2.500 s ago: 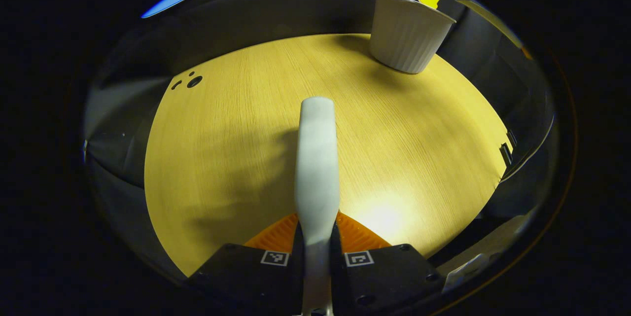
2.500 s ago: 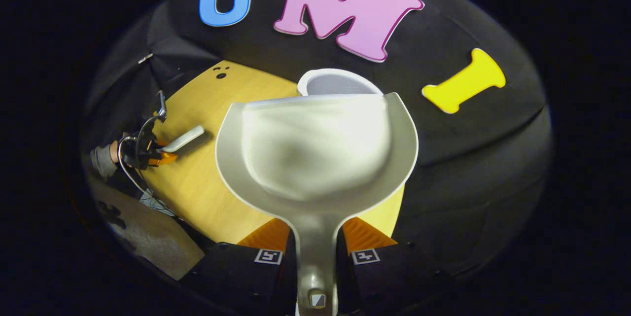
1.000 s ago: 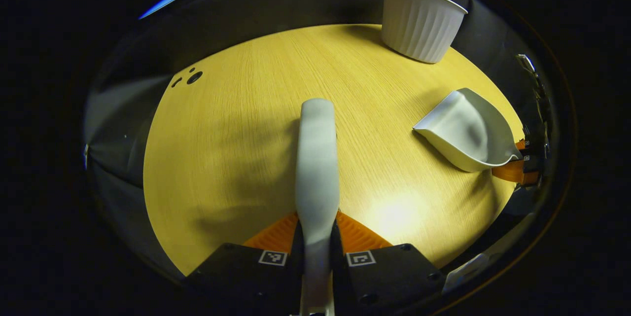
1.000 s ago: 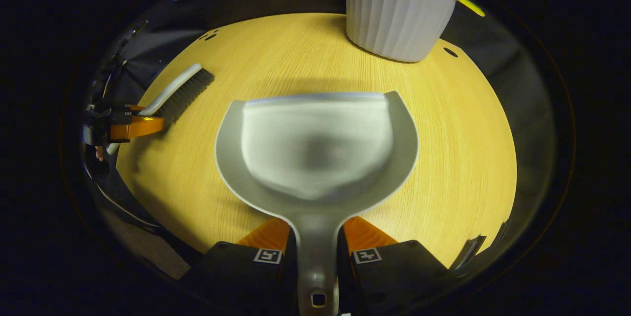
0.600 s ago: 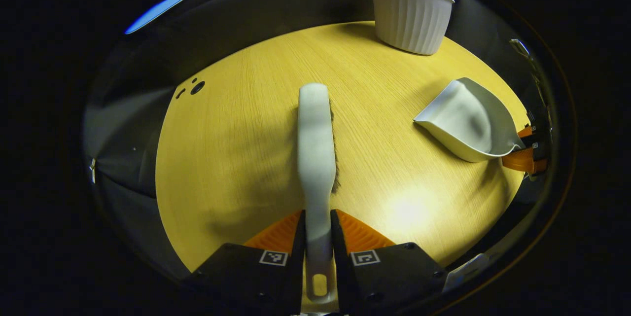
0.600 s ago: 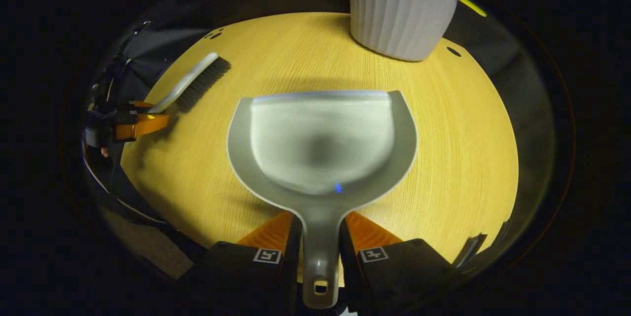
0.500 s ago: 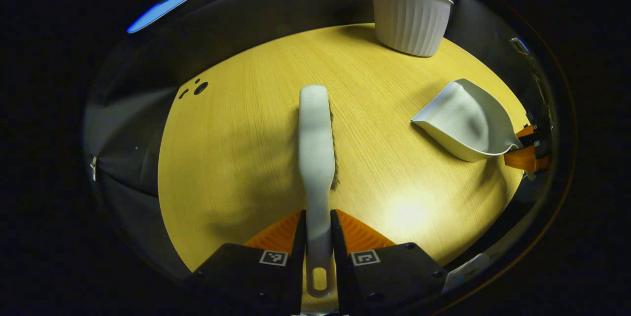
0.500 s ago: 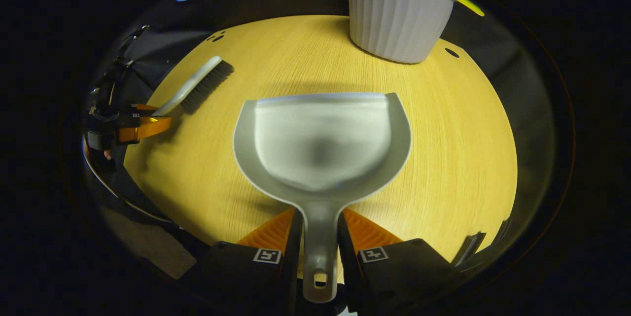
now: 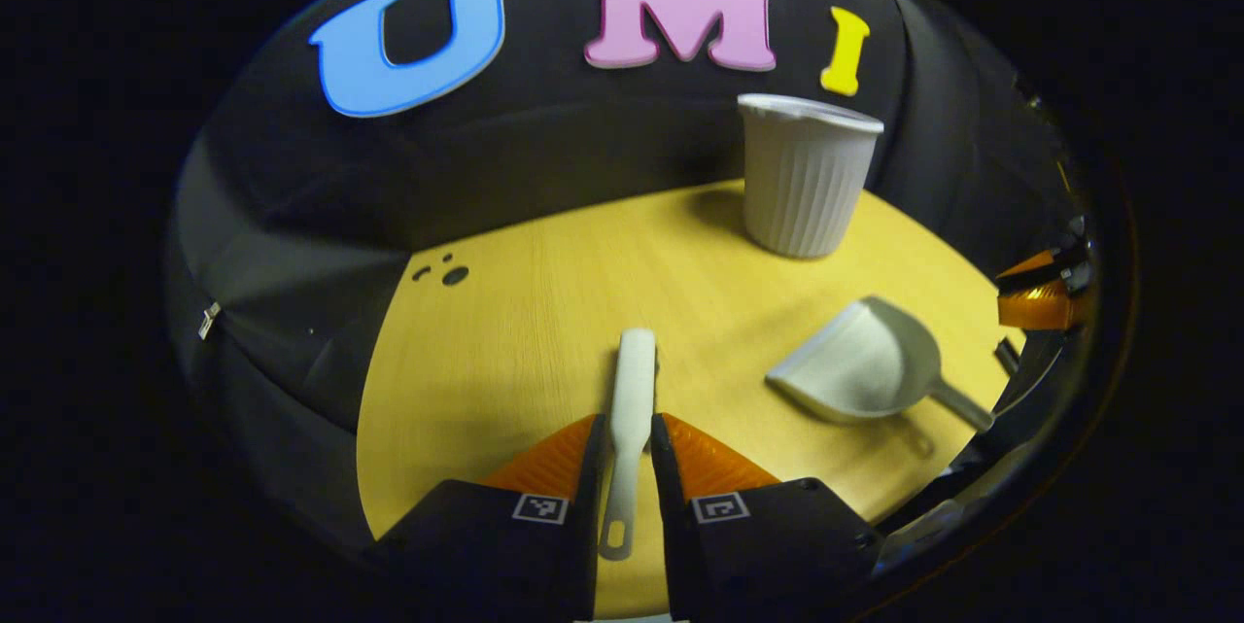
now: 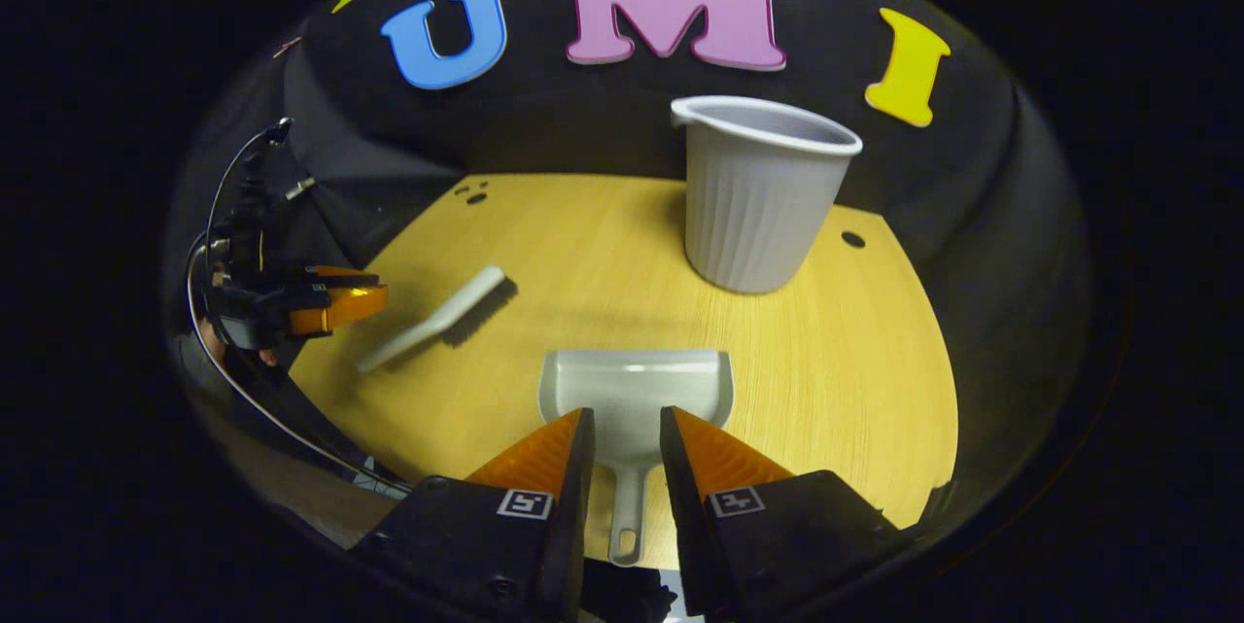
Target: Pick up the small broom and dustpan from the desktop, sweep the trash into the dustpan with the broom, and then empty the trash into the garbage bin.
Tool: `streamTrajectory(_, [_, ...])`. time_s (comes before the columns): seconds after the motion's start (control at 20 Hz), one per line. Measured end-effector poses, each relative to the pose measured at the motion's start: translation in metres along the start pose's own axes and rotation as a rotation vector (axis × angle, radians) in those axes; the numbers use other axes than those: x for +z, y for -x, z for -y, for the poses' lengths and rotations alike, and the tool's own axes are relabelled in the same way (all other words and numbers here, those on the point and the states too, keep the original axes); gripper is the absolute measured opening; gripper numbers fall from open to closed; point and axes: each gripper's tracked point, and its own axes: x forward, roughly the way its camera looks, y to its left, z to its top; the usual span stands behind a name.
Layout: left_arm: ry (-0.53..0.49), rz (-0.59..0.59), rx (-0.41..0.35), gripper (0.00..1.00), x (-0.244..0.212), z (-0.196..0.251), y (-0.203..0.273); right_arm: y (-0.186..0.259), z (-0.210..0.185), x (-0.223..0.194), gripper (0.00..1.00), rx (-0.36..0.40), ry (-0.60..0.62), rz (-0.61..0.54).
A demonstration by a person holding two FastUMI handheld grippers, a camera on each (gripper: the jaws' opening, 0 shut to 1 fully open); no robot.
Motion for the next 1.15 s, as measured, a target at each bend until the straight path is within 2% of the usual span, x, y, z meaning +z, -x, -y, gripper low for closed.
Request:
streamTrajectory(0.05, [0.016, 0.052, 0.004, 0.27, 0.020, 0.000, 0.006, 0.005, -0.003, 0.020, 0.43, 0.010, 0.006, 0.050])
streamTrajectory(0.1, [0.031, 0.102, 0.006, 0.32, 0.040, 0.000, 0.013, 0.011, -0.003, 0.040, 0.37, 0.008, 0.016, 0.101])
streamTrajectory(0.15, [0.041, 0.150, 0.005, 0.32, 0.059, 0.002, 0.021, 0.016, -0.003, 0.057, 0.36, 0.010, 0.024, 0.147])
streamTrajectory(0.2, [0.046, 0.194, 0.002, 0.27, 0.075, 0.005, 0.028, 0.020, -0.004, 0.073, 0.43, 0.007, 0.035, 0.188])
streamTrajectory(0.25, [0.045, 0.230, 0.004, 0.32, 0.088, 0.006, 0.037, 0.026, -0.004, 0.086, 0.43, 0.007, 0.042, 0.222])
streamTrajectory(0.4, [0.013, 0.334, -0.006, 0.32, 0.121, 0.023, 0.065, 0.047, 0.004, 0.121, 0.42, -0.005, 0.042, 0.333])
streamTrajectory(0.7, [0.032, 0.350, 0.008, 0.32, 0.126, 0.056, 0.079, 0.056, 0.021, 0.125, 0.42, 0.004, 0.065, 0.378])
streamTrajectory(0.75, [0.036, 0.349, 0.014, 0.26, 0.128, 0.059, 0.081, 0.059, 0.023, 0.124, 0.42, 0.010, 0.062, 0.380])
streamTrajectory(0.8, [0.036, 0.347, 0.023, 0.31, 0.126, 0.061, 0.082, 0.061, 0.024, 0.124, 0.42, 0.019, 0.056, 0.382])
streamTrajectory(1.15, [0.042, 0.342, 0.053, 0.32, 0.127, 0.073, 0.086, 0.066, 0.032, 0.116, 0.42, 0.049, 0.056, 0.364])
